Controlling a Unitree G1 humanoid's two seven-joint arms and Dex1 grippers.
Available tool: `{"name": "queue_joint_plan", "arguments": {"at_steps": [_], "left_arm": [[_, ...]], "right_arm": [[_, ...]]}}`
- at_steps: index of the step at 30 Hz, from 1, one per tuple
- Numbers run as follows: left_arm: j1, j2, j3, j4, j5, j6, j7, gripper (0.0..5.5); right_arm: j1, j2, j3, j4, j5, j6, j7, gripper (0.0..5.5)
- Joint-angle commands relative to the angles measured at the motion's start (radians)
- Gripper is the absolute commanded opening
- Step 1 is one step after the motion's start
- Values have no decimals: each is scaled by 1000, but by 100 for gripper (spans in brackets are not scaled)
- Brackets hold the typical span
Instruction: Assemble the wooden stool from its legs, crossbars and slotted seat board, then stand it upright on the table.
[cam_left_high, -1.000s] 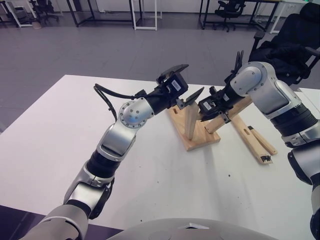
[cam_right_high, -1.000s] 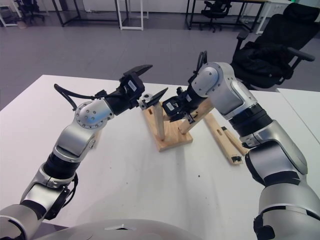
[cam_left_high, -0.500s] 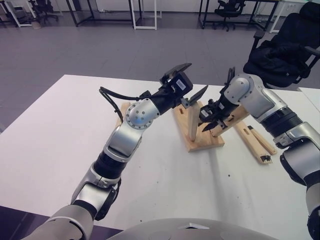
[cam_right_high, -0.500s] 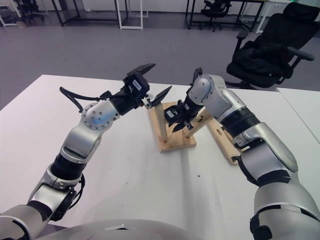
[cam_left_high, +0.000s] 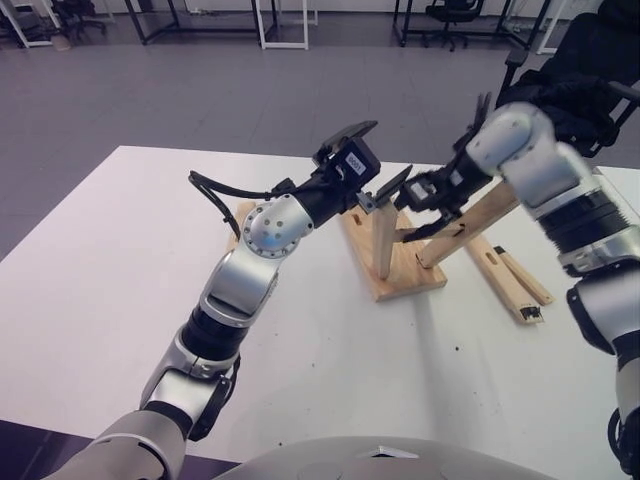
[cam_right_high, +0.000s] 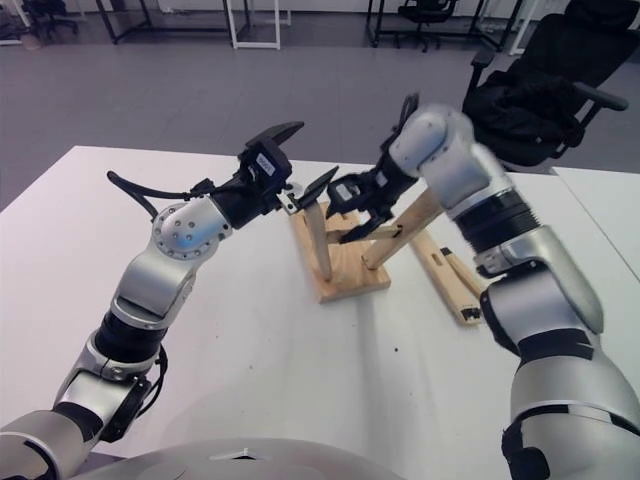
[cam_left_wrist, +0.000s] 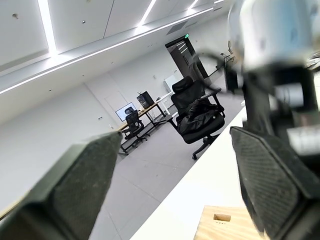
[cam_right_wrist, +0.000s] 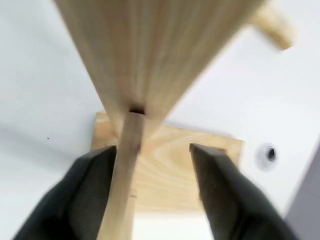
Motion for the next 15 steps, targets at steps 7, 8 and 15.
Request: {"name": "queue_joint_plan", "arguments": {"at_steps": [7, 8, 15], "left_arm": [[120, 66, -3, 17, -16, 135, -59, 397], [119, 62, -7, 14, -19, 138, -58, 397], [11, -47, 94, 78, -62, 80, 18, 397]], "right_arm": [[318, 43, -372, -376, 113, 457, -549, 272], [397, 99, -413, -459, 104, 530, -677, 272], [691, 321, -497, -805, 78, 791, -1091, 272]]}}
